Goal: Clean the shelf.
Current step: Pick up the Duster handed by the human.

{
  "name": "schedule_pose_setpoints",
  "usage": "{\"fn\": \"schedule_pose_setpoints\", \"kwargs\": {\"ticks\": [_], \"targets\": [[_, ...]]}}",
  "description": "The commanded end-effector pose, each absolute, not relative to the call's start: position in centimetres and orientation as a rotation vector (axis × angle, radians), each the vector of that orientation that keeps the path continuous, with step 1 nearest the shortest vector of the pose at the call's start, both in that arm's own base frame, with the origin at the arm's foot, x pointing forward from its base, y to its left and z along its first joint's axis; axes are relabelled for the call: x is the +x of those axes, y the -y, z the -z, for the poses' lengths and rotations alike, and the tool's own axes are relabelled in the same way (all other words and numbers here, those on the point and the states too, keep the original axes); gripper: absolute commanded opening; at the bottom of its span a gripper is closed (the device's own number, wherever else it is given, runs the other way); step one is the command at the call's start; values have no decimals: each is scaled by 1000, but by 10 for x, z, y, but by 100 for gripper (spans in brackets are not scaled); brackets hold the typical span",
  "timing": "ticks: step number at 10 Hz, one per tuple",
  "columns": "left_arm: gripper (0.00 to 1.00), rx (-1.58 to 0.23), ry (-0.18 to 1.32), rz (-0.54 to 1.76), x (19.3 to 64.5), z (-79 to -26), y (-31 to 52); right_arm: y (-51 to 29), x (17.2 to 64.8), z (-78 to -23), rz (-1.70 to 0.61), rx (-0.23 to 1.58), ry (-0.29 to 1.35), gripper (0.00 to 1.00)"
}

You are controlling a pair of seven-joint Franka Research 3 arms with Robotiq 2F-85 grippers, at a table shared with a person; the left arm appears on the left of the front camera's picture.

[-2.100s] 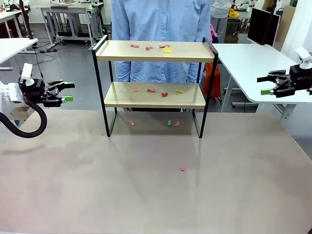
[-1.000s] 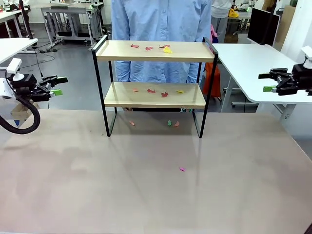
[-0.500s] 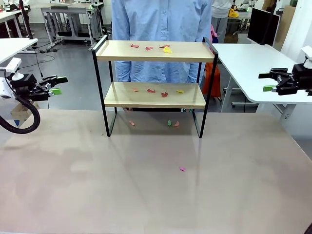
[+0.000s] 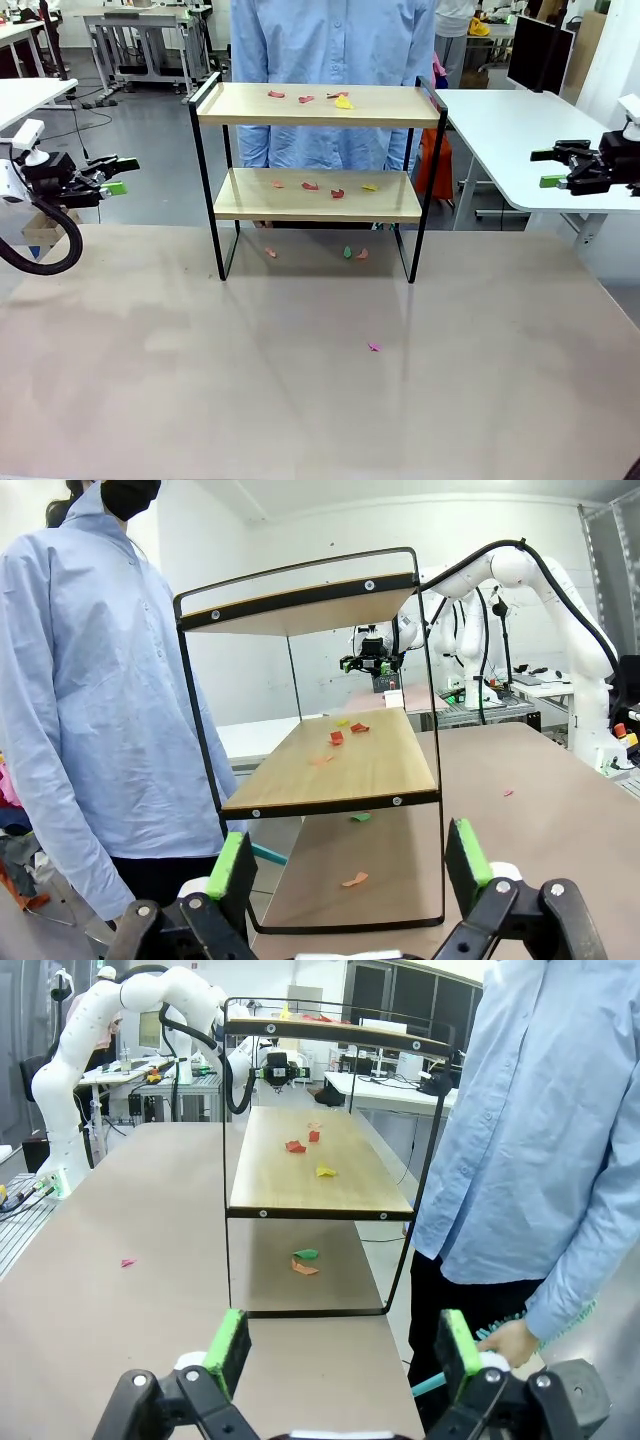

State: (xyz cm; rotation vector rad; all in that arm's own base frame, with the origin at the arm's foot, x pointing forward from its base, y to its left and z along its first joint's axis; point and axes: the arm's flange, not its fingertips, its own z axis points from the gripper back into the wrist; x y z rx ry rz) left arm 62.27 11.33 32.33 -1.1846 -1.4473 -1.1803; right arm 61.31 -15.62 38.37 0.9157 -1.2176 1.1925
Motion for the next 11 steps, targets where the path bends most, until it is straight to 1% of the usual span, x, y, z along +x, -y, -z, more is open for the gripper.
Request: {"fn": "schedule_pose_setpoints", "kwargs": {"ticks": [1, 11], "targets": [[100, -1176, 1453, 1187, 623, -325, -113, 155, 613, -385, -1195, 915, 1219, 100], [100, -1176, 1453, 1187, 623, -325, -113, 155, 613, -385, -1195, 915, 1219, 100]]}}
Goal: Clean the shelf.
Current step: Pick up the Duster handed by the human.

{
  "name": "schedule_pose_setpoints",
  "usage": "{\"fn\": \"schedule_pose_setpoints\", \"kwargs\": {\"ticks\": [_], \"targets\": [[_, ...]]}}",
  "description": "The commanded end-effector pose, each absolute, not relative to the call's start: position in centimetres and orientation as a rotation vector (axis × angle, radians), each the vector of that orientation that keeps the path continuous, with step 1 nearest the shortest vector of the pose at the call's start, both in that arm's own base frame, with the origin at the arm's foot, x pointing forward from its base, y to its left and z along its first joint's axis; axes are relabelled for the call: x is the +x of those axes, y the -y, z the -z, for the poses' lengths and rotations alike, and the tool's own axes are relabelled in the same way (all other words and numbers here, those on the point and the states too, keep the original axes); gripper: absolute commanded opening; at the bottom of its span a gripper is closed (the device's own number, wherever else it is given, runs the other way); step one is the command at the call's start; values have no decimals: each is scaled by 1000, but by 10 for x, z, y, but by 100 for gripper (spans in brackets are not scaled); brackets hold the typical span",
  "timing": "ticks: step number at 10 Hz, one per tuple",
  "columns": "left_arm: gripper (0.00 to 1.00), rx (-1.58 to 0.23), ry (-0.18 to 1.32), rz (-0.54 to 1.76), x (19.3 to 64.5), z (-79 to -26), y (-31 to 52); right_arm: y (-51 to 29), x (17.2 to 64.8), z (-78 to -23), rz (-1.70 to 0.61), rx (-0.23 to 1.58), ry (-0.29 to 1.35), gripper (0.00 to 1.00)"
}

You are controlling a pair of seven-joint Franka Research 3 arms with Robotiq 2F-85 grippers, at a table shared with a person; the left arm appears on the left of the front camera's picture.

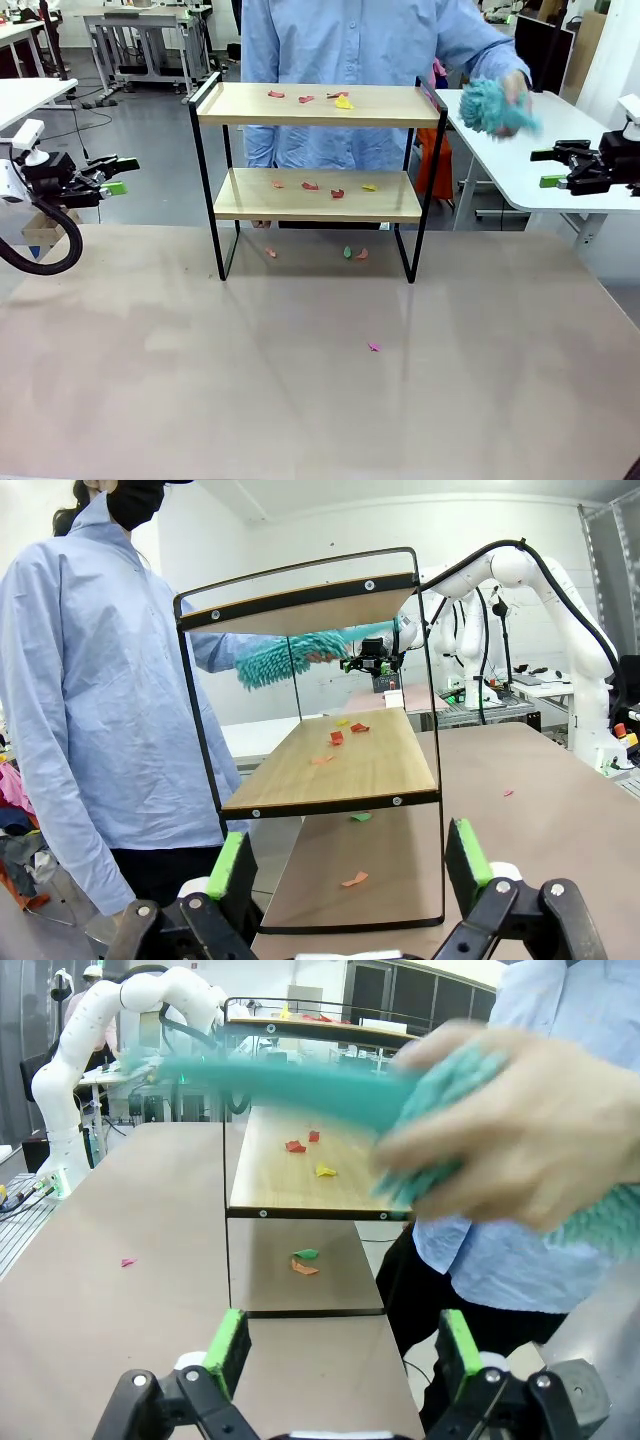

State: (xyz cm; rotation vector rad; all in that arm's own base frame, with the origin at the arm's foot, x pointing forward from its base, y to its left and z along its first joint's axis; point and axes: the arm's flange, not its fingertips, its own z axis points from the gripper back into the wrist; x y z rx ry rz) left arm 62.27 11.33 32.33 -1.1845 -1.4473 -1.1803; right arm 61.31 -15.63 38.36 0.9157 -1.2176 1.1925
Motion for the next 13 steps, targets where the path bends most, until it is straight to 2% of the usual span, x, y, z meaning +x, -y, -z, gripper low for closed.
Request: {"fn": "schedule_pose_setpoints", "kwargs": {"ticks": [1, 12, 13], "targets": [[100, -1176, 1453, 1187, 623, -325, -113, 155, 613, -385, -1195, 915, 1219, 100], [100, -1176, 1453, 1187, 623, -325, -113, 156, 613, -384, -1192, 916, 1218, 100], [100, -1176, 1453, 1187, 623, -325, -113, 150, 604, -405, -1168, 922, 1167, 100]]}}
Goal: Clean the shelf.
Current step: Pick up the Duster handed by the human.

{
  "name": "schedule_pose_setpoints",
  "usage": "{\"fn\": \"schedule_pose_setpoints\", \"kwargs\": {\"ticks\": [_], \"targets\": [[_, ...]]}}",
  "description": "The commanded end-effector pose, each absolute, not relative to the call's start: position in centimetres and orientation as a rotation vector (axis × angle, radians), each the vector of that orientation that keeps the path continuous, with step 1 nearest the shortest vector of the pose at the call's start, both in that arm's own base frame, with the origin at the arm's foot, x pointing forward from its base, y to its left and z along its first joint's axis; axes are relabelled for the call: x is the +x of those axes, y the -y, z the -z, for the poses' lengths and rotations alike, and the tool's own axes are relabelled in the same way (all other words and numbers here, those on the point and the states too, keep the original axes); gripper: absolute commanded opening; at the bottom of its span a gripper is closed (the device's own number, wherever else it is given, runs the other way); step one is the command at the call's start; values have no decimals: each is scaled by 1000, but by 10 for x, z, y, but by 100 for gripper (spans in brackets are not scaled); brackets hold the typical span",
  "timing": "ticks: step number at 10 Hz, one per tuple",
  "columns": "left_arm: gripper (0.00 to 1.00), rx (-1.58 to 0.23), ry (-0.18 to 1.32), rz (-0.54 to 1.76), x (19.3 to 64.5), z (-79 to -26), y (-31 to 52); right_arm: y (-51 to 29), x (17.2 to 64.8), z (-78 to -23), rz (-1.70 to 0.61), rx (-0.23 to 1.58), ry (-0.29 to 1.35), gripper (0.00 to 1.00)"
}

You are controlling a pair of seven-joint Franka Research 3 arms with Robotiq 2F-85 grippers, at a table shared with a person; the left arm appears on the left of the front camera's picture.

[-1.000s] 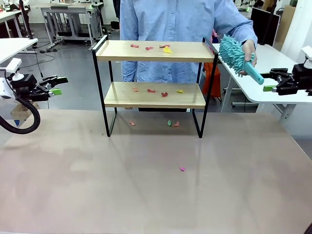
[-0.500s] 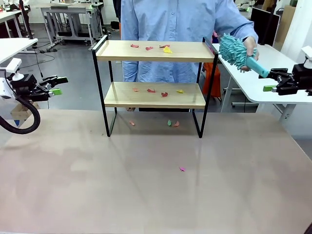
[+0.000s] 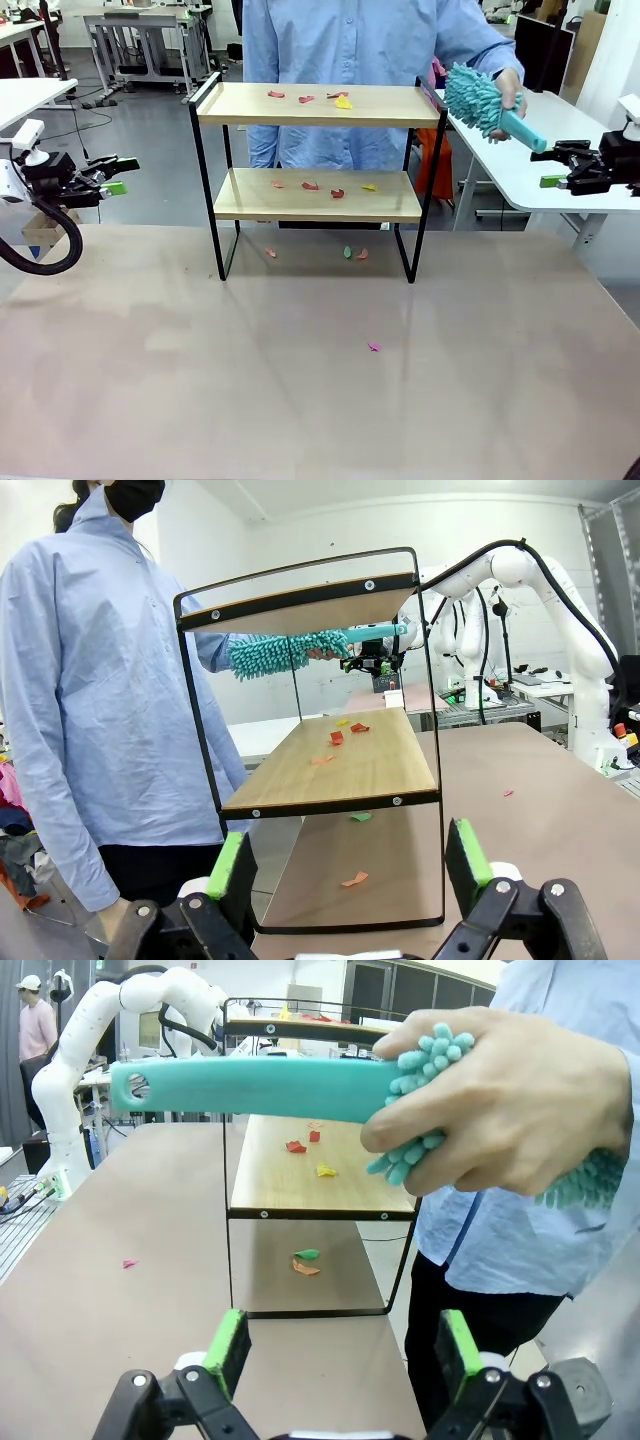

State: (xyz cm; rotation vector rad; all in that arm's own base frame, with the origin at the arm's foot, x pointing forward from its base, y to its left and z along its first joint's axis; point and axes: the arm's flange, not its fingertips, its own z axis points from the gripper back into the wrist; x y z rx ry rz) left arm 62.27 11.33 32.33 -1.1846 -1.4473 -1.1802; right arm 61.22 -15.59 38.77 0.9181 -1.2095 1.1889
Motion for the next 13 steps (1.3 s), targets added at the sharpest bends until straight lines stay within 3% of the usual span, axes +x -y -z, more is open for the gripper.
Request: {"fn": "schedule_pose_setpoints", "kwargs": {"ticks": [1, 4, 7, 11, 12, 13], "targets": [[100, -1176, 1453, 1187, 623, -325, -113, 145, 597, -432, -1137, 905, 1099, 100], [100, -1176, 1453, 1187, 623, -325, -113, 121, 587, -517, -934, 754, 916, 100], [100, -1176, 1453, 1187, 623, -325, -113, 69, 562, -588, -634, 431, 822, 100], [100, -1176, 1453, 1187, 623, -325, -113, 40, 542, -595, -414, 250, 738, 100], [100, -1176, 1453, 1187, 623, -325, -113, 43, 537, -602, -500, 275, 813, 100], [100, -1176, 1453, 1187, 623, -325, -113, 44, 555, -596, -481, 248, 775, 100]]}}
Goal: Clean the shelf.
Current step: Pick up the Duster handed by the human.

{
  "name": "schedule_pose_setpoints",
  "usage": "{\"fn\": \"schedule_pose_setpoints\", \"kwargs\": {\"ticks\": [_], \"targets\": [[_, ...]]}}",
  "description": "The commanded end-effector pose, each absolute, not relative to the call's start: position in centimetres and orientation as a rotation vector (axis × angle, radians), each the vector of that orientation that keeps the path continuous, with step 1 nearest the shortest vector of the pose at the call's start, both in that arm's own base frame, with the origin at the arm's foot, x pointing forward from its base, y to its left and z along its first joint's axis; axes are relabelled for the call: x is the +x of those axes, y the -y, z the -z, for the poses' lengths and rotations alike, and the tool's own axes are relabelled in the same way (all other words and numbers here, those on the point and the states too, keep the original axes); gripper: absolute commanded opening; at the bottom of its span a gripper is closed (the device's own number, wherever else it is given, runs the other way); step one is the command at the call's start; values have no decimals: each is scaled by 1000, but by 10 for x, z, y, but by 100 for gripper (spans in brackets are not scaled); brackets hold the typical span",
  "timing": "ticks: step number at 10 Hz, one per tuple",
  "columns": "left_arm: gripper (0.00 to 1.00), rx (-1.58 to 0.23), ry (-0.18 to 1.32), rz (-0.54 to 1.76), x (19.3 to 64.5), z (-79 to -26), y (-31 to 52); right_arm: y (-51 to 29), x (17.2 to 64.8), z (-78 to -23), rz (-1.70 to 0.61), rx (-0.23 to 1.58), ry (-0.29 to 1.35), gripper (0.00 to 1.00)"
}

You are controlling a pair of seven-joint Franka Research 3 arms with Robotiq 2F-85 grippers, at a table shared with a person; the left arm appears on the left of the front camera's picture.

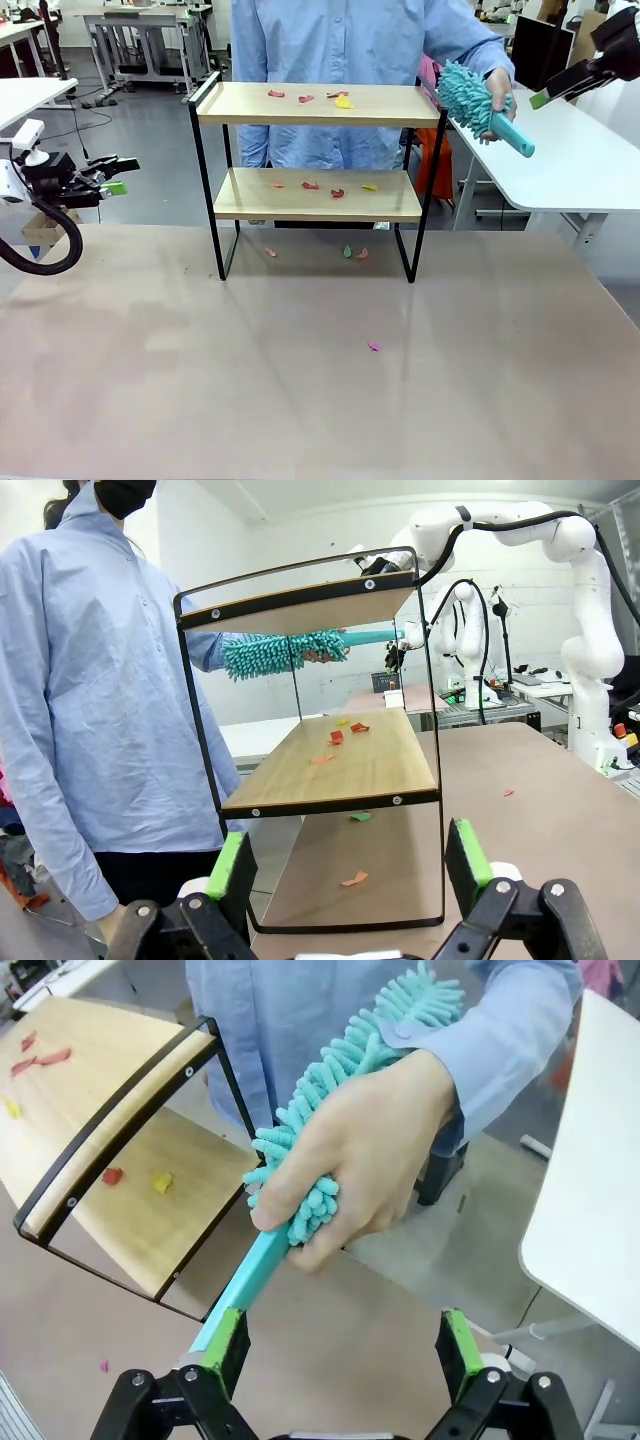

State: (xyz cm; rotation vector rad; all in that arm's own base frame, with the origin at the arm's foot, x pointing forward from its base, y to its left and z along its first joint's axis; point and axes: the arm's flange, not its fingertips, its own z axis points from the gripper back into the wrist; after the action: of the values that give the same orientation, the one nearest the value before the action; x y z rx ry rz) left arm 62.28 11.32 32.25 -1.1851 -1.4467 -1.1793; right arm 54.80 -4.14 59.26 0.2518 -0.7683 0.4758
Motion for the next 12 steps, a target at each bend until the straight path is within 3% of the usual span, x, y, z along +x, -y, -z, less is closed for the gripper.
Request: {"fn": "schedule_pose_setpoints", "kwargs": {"ticks": [1, 5, 8, 12], "targets": [[100, -1176, 1453, 1187, 623, -325, -113, 44, 555, -596, -481, 248, 775, 100], [100, -1176, 1453, 1187, 623, -325, -113, 44, 551, -593, -474, 253, 771, 100], [100, -1176, 1453, 1187, 623, -325, -113, -13, 535, -627, -409, 113, 671, 100], [100, -1176, 1453, 1187, 623, -325, -113, -68, 520, -619, -256, 62, 681, 100]]}}
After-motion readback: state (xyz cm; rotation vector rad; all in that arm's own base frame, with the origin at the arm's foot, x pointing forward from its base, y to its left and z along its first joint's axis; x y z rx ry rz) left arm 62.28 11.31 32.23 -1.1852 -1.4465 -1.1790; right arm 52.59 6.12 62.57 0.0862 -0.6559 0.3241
